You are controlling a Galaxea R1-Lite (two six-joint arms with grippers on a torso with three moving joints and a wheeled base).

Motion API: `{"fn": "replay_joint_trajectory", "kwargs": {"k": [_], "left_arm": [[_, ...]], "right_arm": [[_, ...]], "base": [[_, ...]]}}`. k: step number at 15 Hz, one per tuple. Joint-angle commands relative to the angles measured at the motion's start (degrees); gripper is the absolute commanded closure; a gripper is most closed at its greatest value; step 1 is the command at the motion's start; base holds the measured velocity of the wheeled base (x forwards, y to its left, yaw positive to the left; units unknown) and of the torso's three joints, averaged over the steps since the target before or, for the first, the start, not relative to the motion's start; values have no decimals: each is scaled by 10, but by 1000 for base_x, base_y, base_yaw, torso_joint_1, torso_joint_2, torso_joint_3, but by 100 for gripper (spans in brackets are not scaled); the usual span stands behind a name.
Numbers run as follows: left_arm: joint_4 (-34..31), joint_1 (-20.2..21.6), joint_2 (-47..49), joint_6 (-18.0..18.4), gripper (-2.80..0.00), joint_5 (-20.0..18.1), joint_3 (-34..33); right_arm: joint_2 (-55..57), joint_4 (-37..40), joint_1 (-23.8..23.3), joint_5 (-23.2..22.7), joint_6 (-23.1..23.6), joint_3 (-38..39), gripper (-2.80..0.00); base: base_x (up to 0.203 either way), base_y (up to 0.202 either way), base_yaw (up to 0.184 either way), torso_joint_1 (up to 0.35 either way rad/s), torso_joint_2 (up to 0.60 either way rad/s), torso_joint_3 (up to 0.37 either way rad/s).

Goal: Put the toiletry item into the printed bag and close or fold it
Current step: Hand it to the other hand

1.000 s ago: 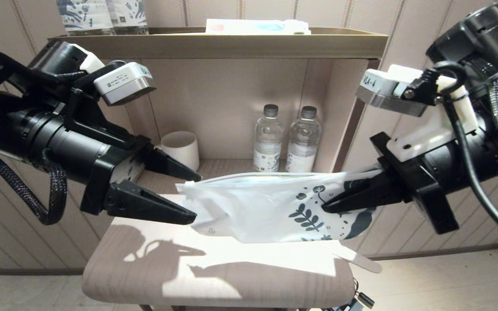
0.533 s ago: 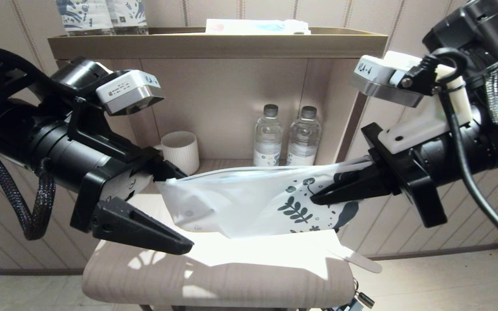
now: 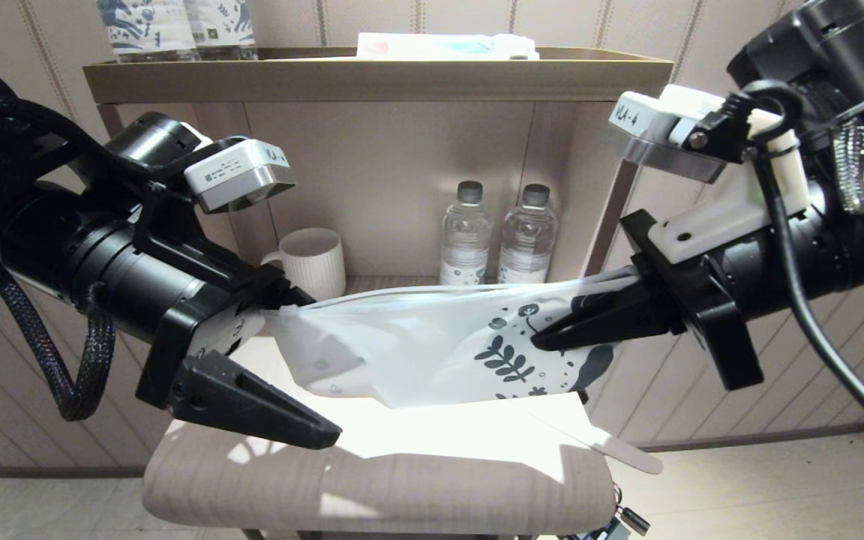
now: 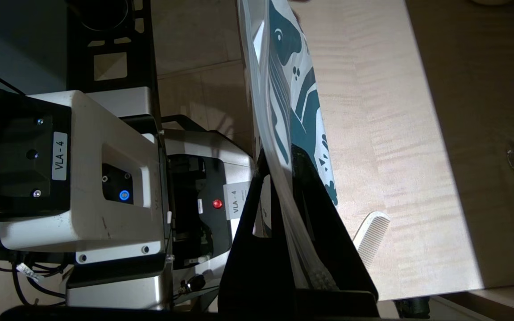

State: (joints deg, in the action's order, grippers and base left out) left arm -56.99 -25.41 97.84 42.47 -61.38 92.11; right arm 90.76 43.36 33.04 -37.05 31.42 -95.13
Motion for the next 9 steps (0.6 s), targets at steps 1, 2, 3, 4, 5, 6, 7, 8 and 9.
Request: {"fn": "replay_joint_trajectory", "kwargs": {"k": [1,2,3,4,5,6,7,8,9], "left_arm": [[-3,0,1,2,-280,-3,0],[-3,0,-1,2,-280,-3,0],[-4,0,-1,2,-280,-2,0],[-4,0,-1,2,-280,-1,-1],[-4,0,-1,3,-280,-1,-2],[-3,0,0,3,-280,-1,-2],[-1,0,1,3,-280,-1,-5],[-1,1,2,3,-280,0,-5],[0,0,2,3,-280,1,-5]], "right_arm": [[-2,2,-1,-2,2,6,0],[-2,2,-3,-2,2,7,0],[-2,2,-4,-3,2,7,0],[-2,2,-4,-2,1,7,0],[-3,2,-4,-3,1,6,0],[-5,2,-4,-3,1,6,0],[-6,2,-5,-3,2,4,0],[-8,2,-5,-3,1,4,0],[-8,2,-5,-3,1,3,0]], "base": [[0,0,0,0,0,0],[0,0,0,0,0,0],[0,0,0,0,0,0],[0,0,0,0,0,0],[0,0,0,0,0,0],[0,0,0,0,0,0],[0,0,0,0,0,0],[0,0,0,0,0,0],[0,0,0,0,0,0]]}}
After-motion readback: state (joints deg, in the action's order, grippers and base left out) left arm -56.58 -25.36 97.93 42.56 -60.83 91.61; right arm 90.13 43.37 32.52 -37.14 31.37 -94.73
